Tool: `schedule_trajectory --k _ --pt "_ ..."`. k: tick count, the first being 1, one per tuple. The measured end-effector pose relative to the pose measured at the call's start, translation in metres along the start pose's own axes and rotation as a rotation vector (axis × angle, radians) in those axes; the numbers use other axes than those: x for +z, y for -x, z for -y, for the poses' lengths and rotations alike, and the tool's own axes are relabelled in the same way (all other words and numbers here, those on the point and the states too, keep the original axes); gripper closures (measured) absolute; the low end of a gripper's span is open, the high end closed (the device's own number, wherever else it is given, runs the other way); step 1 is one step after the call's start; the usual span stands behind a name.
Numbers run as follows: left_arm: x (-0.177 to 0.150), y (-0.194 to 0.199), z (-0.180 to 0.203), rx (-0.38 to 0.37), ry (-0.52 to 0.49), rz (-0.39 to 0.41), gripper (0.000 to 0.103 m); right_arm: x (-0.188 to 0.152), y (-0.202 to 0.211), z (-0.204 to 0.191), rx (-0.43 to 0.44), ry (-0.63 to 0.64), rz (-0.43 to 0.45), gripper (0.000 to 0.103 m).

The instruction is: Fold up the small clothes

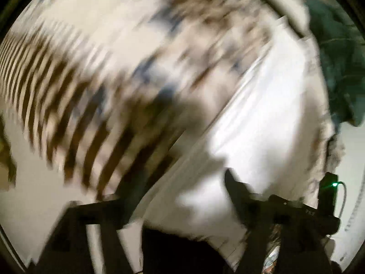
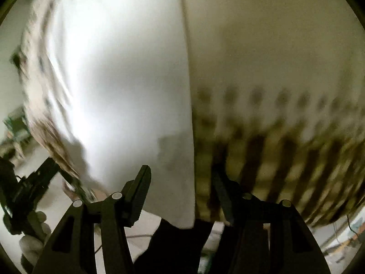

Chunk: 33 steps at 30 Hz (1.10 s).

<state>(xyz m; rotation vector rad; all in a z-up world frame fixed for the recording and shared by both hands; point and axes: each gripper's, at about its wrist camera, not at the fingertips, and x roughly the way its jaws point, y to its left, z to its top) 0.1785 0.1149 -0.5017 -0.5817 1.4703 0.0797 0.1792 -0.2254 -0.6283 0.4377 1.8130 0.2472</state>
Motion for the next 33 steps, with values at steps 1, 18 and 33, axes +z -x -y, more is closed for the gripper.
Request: schedule_trajectory --k 1,18,33 --pt "0.022 0.005 0.016 -0.044 -0.027 0.030 0.027 0.013 0.016 0.003 0.019 0.005 0.043 0.044" --pt "0.311 -0.161 0.204 -0.312 -0.282 -0.018 0.039 0.354 0.104 0.040 0.320 -0.058 0.344 0.044" --pt "0.301 -0.115 0.210 -0.333 -0.386 0.147 0.096 0.340 0.167 -0.005 0.382 0.113 0.494 0.093"
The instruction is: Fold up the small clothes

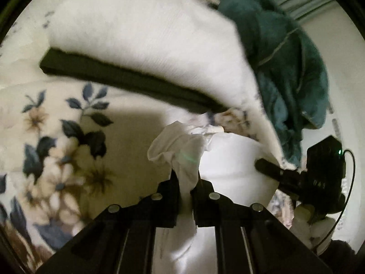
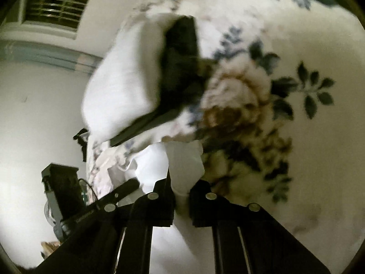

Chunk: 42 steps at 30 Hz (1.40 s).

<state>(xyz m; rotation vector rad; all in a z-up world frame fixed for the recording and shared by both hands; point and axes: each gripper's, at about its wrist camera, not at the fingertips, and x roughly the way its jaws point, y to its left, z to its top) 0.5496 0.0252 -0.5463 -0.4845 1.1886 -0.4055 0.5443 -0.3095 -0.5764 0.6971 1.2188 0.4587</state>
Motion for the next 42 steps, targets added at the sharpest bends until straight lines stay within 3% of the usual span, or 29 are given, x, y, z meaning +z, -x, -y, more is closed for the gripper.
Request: schedule_trajectory --k 7,12,13,14,16,19,22,24,28,31,32,33,34,35,36,42 --pt "-0.049 0.067 0.030 -0.044 -0.040 0.076 0.096 -0.063 0.040 -0.057 0.033 0.113 0.014 0.093" --pt "-0.114 0.096 0.023 -0.050 0.006 -0.009 0.089 -0.140 0.057 -0.066 0.068 0.159 -0.078 0.091" --pt "-0.131 0.099 0.016 -0.036 0.032 -0.053 0.075 -0.158 0.057 -0.064 0.061 0.155 -0.120 0.083" --pt "-0.150 0.105 0.005 -0.028 0.067 -0.095 0.055 -0.178 0.056 -0.057 0.041 0.141 -0.173 0.064" --pt "-0.185 0.112 -0.018 -0.007 0.138 -0.161 0.045 -0.211 0.052 -0.044 0.020 0.115 -0.276 0.036" --pt "-0.221 0.122 -0.049 0.044 0.235 -0.241 0.045 -0.245 0.056 -0.031 -0.039 0.128 -0.356 0.036" --pt "-0.224 0.133 -0.064 0.080 0.285 -0.232 0.045 -0.257 0.077 -0.015 -0.059 0.038 -0.305 0.035" --pt "-0.208 0.130 -0.064 0.094 0.281 -0.193 0.045 -0.254 0.083 -0.003 -0.083 -0.066 -0.253 0.035" --pt "-0.182 0.112 -0.060 0.095 0.260 -0.159 0.045 -0.250 0.063 0.011 -0.077 -0.268 -0.206 0.035" --pt "-0.170 0.085 -0.057 0.071 0.251 -0.172 0.045 -0.258 0.038 0.013 -0.079 -0.381 -0.226 0.035" --pt "-0.170 0.074 -0.055 0.075 0.246 -0.183 0.049 -0.262 0.027 0.015 -0.083 -0.411 -0.237 0.036" --pt "-0.172 0.066 -0.052 0.070 0.241 -0.182 0.060 -0.269 0.017 0.016 -0.084 -0.441 -0.248 0.037" --pt "-0.173 0.062 -0.050 0.060 0.232 -0.184 0.099 -0.275 0.010 0.017 -0.090 -0.454 -0.250 0.050" --pt "-0.176 0.059 -0.045 0.068 0.216 -0.196 0.100 -0.280 0.005 0.018 -0.102 -0.461 -0.251 0.081" --pt "-0.178 0.061 -0.041 0.072 0.207 -0.188 0.100 -0.284 0.002 0.017 -0.119 -0.467 -0.257 0.093" --pt "-0.186 0.090 -0.030 0.030 0.276 -0.144 0.100 -0.289 0.051 -0.001 -0.193 -0.409 -0.137 0.098"
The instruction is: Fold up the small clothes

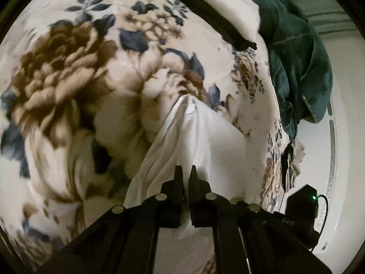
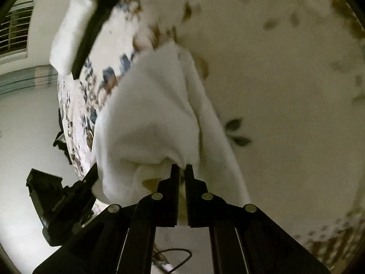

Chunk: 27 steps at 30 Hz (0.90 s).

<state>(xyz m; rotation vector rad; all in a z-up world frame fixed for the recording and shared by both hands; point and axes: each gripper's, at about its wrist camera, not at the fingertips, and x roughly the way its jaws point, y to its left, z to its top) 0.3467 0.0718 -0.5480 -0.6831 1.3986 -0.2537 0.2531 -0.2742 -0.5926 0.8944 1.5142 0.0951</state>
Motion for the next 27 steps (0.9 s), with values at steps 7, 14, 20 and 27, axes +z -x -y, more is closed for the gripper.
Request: schedule_trajectory --k 7,14,20,27 --pt "0.002 -0.016 -0.021 0.115 -0.046 -0.117 0.089 0.001 -0.003 -0.001 -0.083 0.098 -0.173 0.097" --pt "-0.001 -0.013 -0.029 0.034 -0.016 -0.138 0.044 -0.006 -0.009 0.021 -0.009 -0.043 -0.156 0.041" --pt "-0.015 -0.016 -0.014 0.037 -0.035 -0.096 0.099 -0.027 -0.024 0.022 -0.077 -0.072 -0.120 0.099" --pt "-0.010 -0.026 -0.028 0.071 -0.026 -0.170 0.097 -0.029 -0.018 0.041 -0.183 -0.101 -0.131 0.093"
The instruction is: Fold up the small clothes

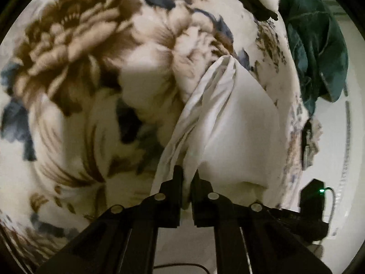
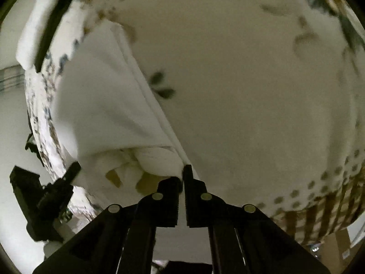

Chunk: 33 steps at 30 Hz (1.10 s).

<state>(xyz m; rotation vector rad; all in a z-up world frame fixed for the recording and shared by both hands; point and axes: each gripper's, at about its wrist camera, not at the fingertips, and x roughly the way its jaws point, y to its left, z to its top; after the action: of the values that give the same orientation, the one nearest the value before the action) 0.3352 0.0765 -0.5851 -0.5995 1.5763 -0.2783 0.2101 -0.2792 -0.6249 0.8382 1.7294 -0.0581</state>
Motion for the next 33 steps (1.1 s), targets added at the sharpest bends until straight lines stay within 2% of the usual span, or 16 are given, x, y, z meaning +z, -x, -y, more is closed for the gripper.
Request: schedule_trajectory --k 2,3,4,6,7,10,12,13,14,17,20,25,27,29,32,33 --pt "0.000 0.005 0.002 -0.006 -0.017 0.001 0.091 0.000 0.011 -0.006 -0.012 0.011 0.022 0.073" --pt "0.000 0.008 0.004 -0.006 -0.025 0.002 0.082 -0.001 0.019 -0.011 0.012 0.015 0.047 0.072" --pt "-0.001 0.009 0.005 -0.009 -0.026 0.005 0.078 -0.005 0.030 -0.016 0.085 0.014 0.077 0.072" --pt "-0.005 0.011 0.006 -0.007 -0.028 0.018 0.060 -0.009 0.035 -0.024 0.194 -0.001 0.073 0.072" --pt "-0.008 0.010 0.007 -0.003 -0.028 0.022 0.057 -0.010 0.031 -0.029 0.260 -0.032 0.051 0.072" --pt "-0.014 0.005 0.006 0.016 -0.018 0.020 0.056 -0.002 -0.001 -0.036 0.280 -0.088 -0.023 0.072" --pt "-0.018 0.004 0.004 0.017 -0.003 0.033 0.056 0.003 -0.024 -0.032 0.284 -0.154 -0.030 0.072" --pt "-0.020 0.005 0.004 0.023 0.000 0.042 0.056 0.004 -0.030 -0.032 0.301 -0.176 -0.016 0.077" --pt "-0.023 0.005 0.005 0.028 -0.001 0.051 0.056 0.003 -0.030 -0.033 0.300 -0.187 0.013 0.102" --pt "-0.028 0.003 0.005 0.037 -0.004 0.064 0.056 -0.011 -0.019 -0.044 0.247 -0.107 0.084 0.101" --pt "-0.031 0.002 0.006 0.049 -0.019 0.070 0.056 -0.028 -0.020 -0.052 0.169 -0.036 0.078 0.101" --pt "-0.036 0.004 0.005 0.056 -0.013 0.084 0.056 -0.035 -0.015 -0.050 0.220 -0.021 0.043 0.099" --pt "-0.040 0.005 0.005 0.053 -0.010 0.090 0.056 -0.037 0.007 -0.047 0.231 -0.024 0.100 0.090" --pt "-0.044 0.006 0.005 0.053 -0.010 0.095 0.056 -0.035 0.022 -0.037 0.240 -0.046 0.161 0.072" --pt "-0.051 0.008 0.003 0.057 -0.008 0.107 0.056 -0.023 0.023 -0.026 0.226 -0.067 0.195 0.071" --pt "-0.054 0.009 0.002 0.061 -0.008 0.109 0.056 -0.016 0.013 -0.030 0.157 -0.039 0.180 0.071"
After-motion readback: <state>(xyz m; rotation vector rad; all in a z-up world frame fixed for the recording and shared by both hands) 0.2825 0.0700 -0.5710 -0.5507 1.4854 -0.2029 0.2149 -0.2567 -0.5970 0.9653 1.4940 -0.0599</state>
